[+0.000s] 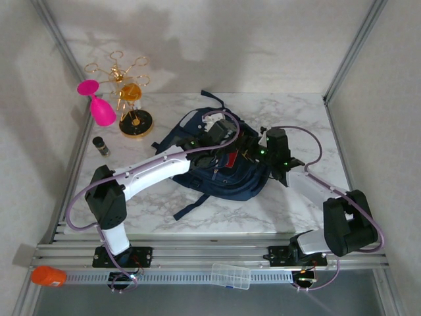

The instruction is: Pack the student bag

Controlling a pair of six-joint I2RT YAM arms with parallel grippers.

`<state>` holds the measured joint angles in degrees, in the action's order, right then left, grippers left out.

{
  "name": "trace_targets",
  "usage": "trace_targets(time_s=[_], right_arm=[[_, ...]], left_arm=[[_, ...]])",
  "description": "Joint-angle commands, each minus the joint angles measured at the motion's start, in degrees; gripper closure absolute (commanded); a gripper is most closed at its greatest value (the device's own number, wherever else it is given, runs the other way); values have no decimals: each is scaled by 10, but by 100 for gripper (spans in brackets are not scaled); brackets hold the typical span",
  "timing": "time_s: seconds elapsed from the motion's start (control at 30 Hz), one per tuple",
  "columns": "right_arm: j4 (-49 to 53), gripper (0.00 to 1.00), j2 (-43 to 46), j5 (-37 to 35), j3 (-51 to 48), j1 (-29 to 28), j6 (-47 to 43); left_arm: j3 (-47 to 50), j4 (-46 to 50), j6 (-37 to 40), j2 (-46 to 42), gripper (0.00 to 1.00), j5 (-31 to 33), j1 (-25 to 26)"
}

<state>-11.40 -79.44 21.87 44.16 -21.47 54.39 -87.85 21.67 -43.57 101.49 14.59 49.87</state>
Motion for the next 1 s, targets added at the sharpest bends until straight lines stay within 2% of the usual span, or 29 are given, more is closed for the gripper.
trace_targets(time_s=[0.0,0.07,0.33,0.43,0.53,0.6,0.67,0.73,0.8,0.87,0.97], right_arm=[[56,56,2,-25,3,9,-24],[38,67,-9,-9,-2,7,-20],[28,91,-69,3,41,-37,-19],[-1,95,-92,22,50,-51,-5],[7,95,-87,24,55,-50,-14],[46,90,-65,5,54,-41,-38],[62,81,-30,2,32,-19,-54],[68,75,16,11,-2,12,-66],[106,71,53,7,-15,37,-88],[157,70,84,-15,-18,52,-121],[224,66,131,-59,-16,61,-158]], left_arm=[[8,-46,-3,-41,100,22,-12],[13,-52,-2,-44,100,18,-12],[18,-70,-10,-39,100,-8,-9],[15,-70,-11,-36,100,-1,-9],[12,-59,-8,-31,100,9,-10],[13,-54,-9,-28,97,5,-11],[21,-58,-6,-26,89,-7,-11],[33,-70,-7,-28,76,-32,-11],[52,-101,-10,-36,66,-105,-18],[82,-136,-19,-61,61,-147,-19],[158,-198,-40,-129,54,-178,-18]])
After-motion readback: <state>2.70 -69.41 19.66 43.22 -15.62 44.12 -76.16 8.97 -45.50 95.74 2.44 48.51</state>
